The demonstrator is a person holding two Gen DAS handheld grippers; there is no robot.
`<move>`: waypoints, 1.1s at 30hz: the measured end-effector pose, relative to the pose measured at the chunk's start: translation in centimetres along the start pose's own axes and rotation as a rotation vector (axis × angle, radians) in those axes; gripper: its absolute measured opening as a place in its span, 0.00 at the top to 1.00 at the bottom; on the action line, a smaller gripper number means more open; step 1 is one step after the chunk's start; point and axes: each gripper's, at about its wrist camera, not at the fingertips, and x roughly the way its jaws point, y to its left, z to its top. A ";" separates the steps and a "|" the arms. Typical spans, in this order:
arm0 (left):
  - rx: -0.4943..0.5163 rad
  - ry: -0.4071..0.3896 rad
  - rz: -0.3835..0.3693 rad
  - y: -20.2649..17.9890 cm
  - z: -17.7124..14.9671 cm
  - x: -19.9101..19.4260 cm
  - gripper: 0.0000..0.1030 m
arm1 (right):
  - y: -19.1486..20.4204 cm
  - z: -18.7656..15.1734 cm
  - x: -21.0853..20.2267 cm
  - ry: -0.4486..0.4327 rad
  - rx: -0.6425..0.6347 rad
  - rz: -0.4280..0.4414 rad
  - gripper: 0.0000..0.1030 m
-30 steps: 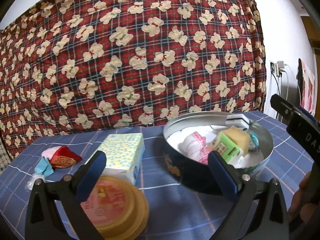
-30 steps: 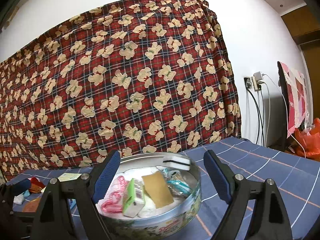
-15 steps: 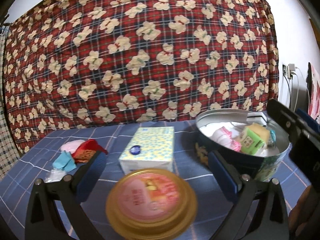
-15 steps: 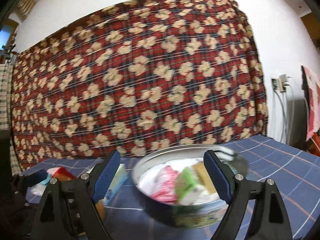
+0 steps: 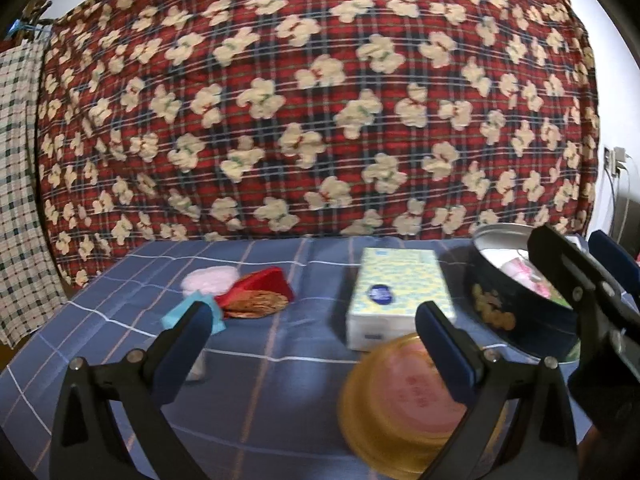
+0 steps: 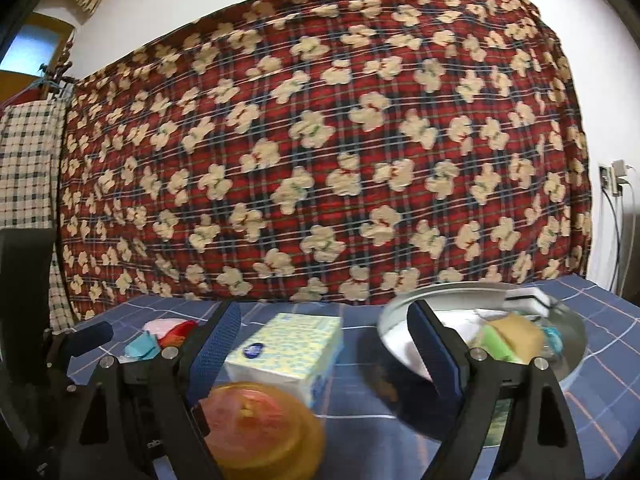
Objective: Organize soft objects
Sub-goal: 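Grasp the clear plastic bag with the left tool while the right tool grasps the red pouch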
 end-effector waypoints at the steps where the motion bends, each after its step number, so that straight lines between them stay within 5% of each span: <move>1: -0.004 0.001 0.006 0.4 0.0 0.1 0.00 | 0.7 -0.1 0.3 0.004 -0.003 0.010 0.15; 19: -0.111 0.117 0.201 13.2 -0.2 3.5 0.00 | 9.0 -0.7 5.1 0.099 0.054 0.089 0.15; 25: -0.123 0.183 0.254 16.5 -0.4 5.2 0.00 | 10.7 -0.7 6.9 0.106 0.087 0.016 0.15; 33: -0.050 0.299 0.156 15.2 -0.6 7.7 0.00 | 10.9 -0.7 7.7 0.121 0.089 -0.003 0.15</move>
